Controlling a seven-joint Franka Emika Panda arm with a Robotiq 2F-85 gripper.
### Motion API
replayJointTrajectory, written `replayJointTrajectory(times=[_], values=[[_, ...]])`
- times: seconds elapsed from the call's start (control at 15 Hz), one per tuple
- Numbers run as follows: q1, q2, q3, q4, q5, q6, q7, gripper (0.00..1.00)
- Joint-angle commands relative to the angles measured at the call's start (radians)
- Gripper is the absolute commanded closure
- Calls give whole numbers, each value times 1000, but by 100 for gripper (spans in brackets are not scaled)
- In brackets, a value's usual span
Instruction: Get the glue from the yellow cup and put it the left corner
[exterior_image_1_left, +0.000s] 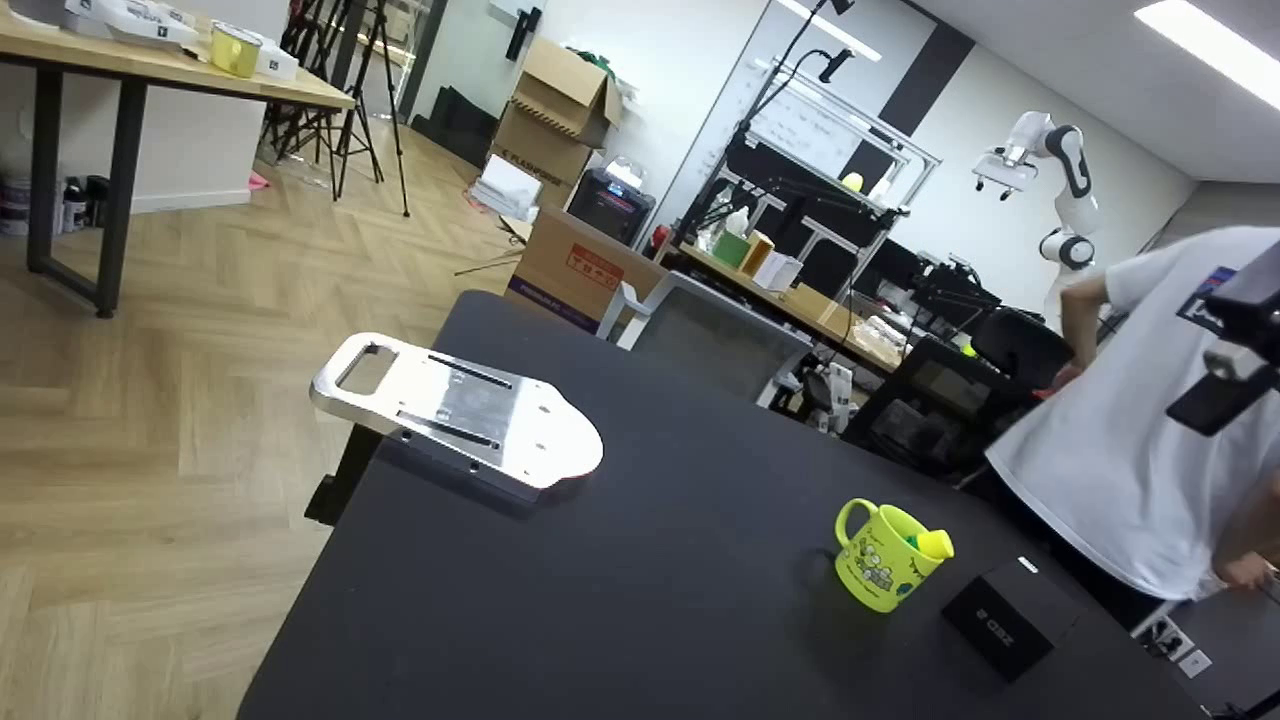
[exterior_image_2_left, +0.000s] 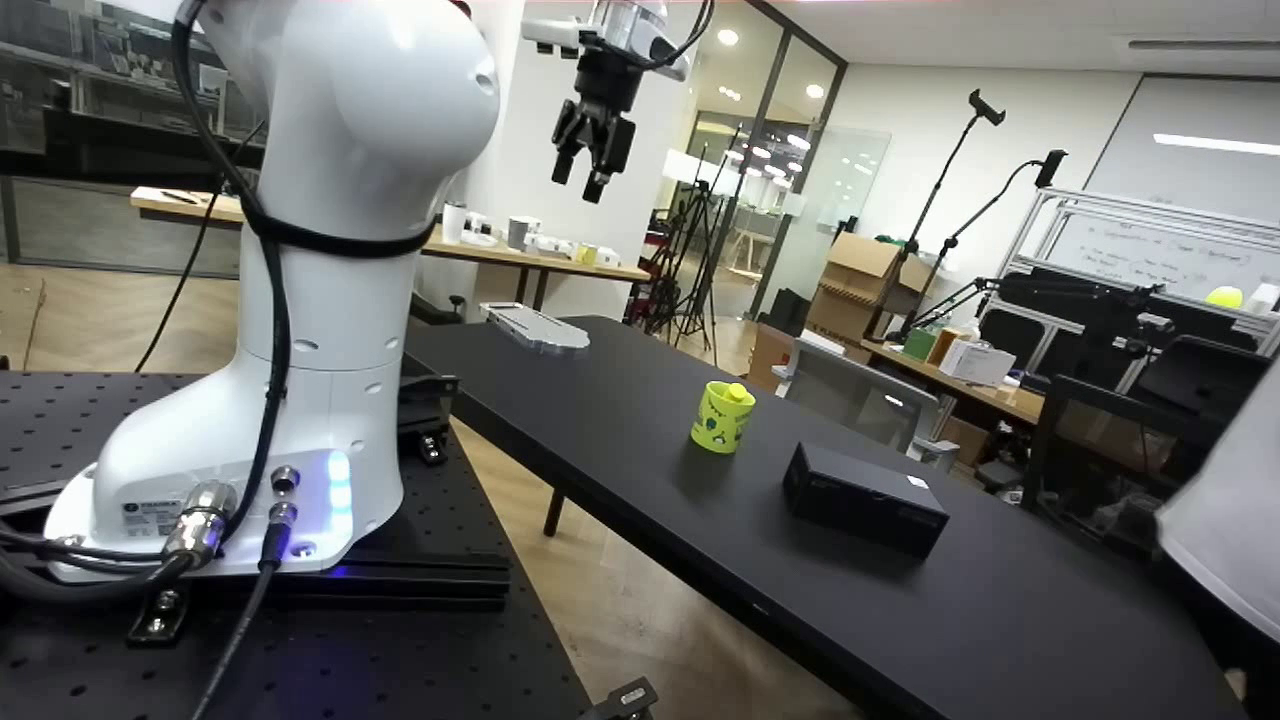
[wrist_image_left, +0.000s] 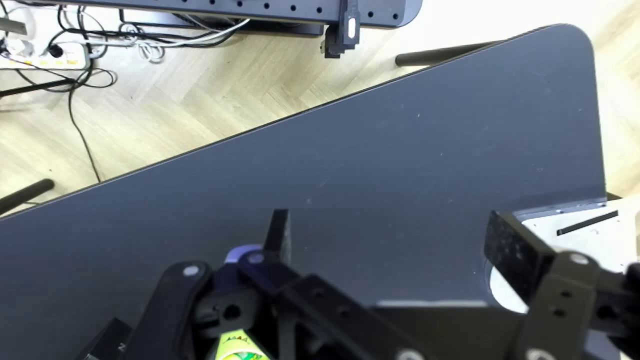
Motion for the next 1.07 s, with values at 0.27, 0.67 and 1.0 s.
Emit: replayJointTrajectory(times=[0.27,0.67,1.0], values=[[-220,178,-132,12,-148,339,-9,0],[-386,506,-136,148,-259,720,199,0],[-446,658,-52,263,-423,638,527,0]])
